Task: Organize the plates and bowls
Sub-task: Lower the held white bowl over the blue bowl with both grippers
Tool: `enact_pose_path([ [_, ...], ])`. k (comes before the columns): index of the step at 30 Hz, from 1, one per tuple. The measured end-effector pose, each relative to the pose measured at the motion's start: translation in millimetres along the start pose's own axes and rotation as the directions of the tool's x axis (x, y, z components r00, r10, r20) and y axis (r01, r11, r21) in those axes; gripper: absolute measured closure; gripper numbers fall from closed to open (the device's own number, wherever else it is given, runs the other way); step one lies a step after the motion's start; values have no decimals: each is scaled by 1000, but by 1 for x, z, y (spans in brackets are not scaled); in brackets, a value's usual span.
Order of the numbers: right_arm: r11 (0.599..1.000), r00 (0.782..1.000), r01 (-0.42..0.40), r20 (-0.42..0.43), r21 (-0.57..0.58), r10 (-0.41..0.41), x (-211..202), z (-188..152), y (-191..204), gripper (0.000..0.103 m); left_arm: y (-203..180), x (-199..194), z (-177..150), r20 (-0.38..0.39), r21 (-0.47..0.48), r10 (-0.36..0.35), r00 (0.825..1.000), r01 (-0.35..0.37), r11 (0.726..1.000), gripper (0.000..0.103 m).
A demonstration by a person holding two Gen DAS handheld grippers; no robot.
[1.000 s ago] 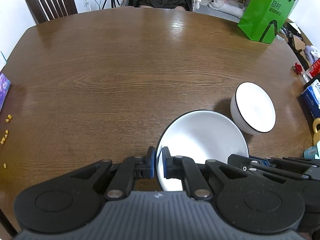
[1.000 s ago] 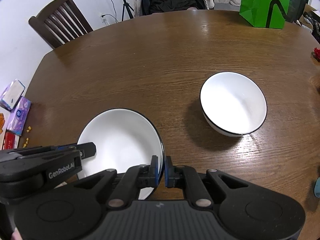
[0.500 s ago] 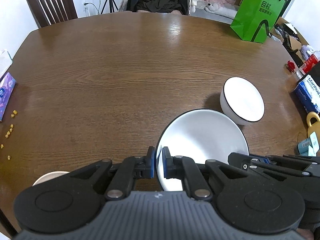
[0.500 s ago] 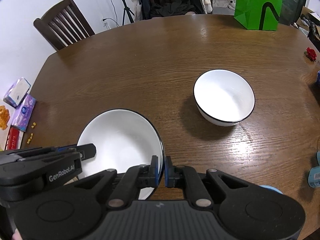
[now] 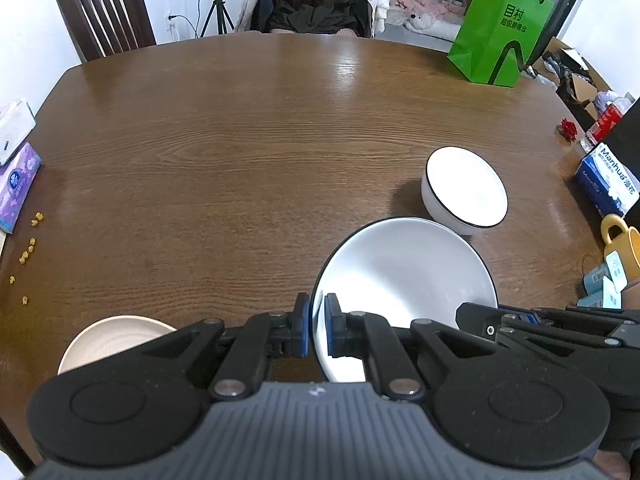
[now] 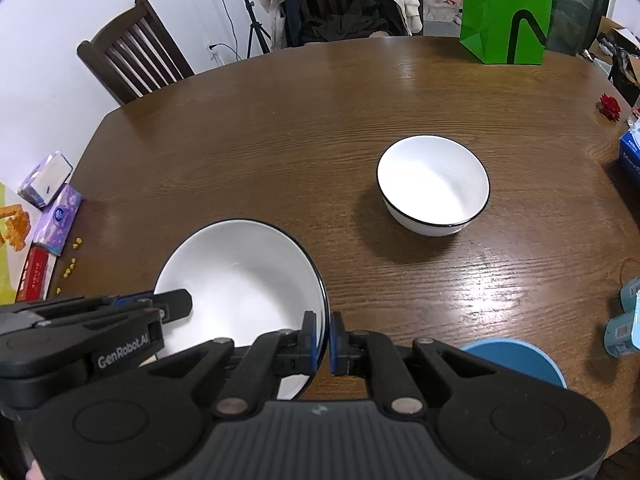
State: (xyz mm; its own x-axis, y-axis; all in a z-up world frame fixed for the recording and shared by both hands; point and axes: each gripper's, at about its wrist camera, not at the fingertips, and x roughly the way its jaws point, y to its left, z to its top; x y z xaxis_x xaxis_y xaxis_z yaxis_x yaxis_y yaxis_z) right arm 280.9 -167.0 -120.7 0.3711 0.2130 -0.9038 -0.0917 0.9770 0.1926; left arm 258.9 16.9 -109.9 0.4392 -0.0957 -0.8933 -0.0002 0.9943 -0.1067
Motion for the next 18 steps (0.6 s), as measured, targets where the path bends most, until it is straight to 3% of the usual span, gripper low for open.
enact_pose_path([
  [18,1000,1000,3,31,1,-3,-30,-23,-5,97,-14,-26,-21,28,20,-2,1000,1,1000,95],
])
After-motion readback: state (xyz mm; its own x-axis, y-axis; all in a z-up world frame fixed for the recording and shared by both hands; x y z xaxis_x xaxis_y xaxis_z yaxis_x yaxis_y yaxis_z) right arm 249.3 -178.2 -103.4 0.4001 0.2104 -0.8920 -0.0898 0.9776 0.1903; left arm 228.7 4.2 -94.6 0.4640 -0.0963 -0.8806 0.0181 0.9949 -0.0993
